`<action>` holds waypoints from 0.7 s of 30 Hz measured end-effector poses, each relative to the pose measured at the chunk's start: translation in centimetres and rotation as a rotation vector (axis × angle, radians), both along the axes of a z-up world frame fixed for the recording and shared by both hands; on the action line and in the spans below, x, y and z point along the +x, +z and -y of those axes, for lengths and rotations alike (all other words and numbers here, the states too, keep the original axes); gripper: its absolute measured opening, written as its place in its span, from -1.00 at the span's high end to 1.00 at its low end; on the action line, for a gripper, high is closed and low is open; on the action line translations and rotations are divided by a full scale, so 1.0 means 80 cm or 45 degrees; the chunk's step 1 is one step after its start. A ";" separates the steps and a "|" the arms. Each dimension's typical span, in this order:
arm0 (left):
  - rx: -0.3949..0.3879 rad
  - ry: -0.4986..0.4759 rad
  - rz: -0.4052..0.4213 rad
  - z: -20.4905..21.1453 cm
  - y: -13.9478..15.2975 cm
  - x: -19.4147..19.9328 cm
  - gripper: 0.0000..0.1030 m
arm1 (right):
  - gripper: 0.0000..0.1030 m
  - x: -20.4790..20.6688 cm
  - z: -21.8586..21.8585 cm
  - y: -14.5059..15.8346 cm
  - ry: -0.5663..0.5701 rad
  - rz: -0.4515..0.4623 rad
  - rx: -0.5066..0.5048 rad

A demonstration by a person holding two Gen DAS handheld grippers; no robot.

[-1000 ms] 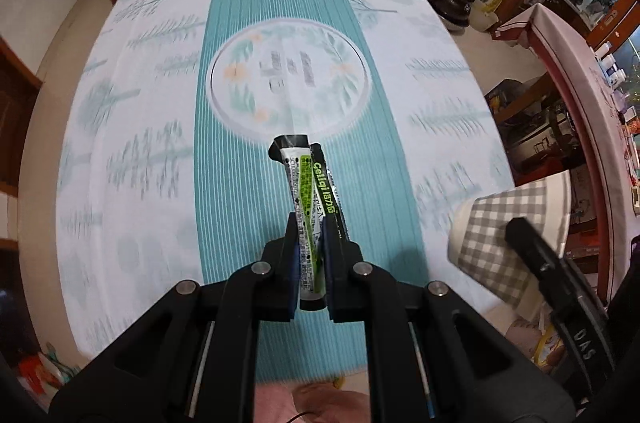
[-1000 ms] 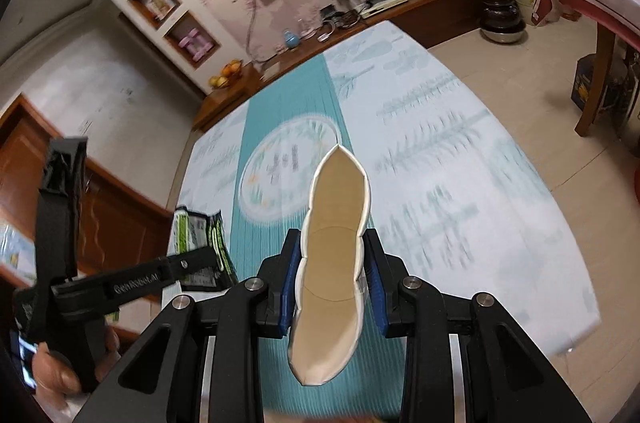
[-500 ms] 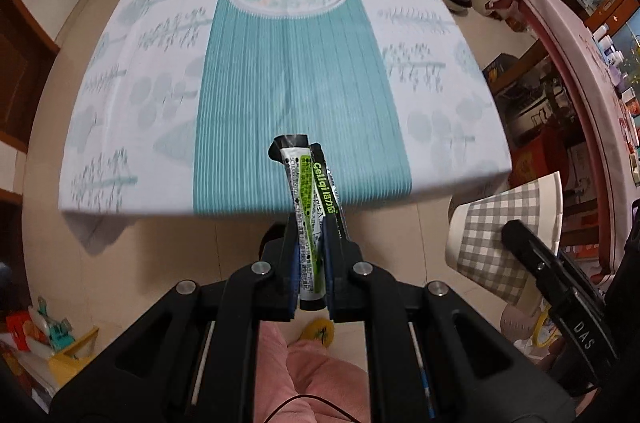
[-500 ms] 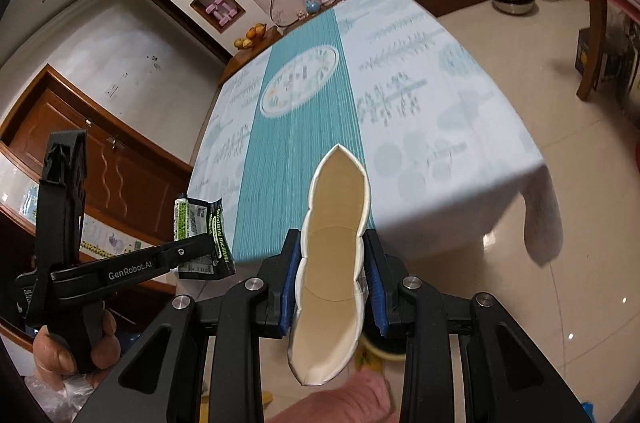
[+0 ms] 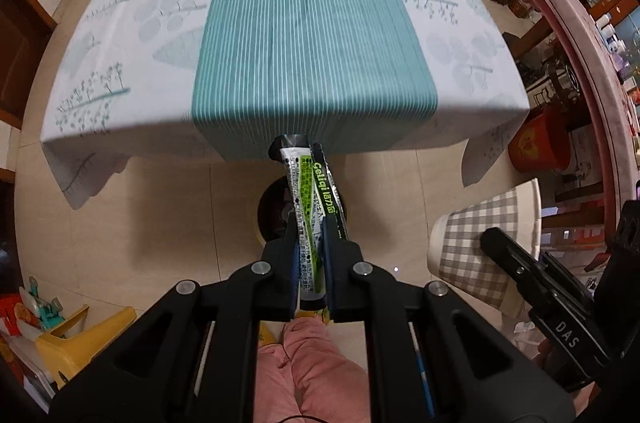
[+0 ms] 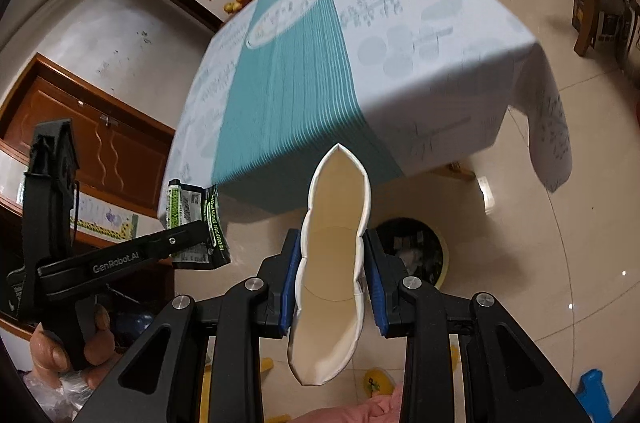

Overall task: Collect trash
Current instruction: 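Carry the green packet and paper cup over the black bin with both grippers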

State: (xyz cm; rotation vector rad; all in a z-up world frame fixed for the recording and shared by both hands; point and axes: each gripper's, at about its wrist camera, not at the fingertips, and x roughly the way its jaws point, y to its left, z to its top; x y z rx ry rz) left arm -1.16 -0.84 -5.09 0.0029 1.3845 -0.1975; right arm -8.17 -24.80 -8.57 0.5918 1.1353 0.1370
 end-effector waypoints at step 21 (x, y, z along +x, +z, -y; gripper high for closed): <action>-0.174 0.008 -0.113 -0.044 -0.208 -0.026 0.86 | 0.42 0.011 -0.052 -0.225 -0.078 -0.234 -0.081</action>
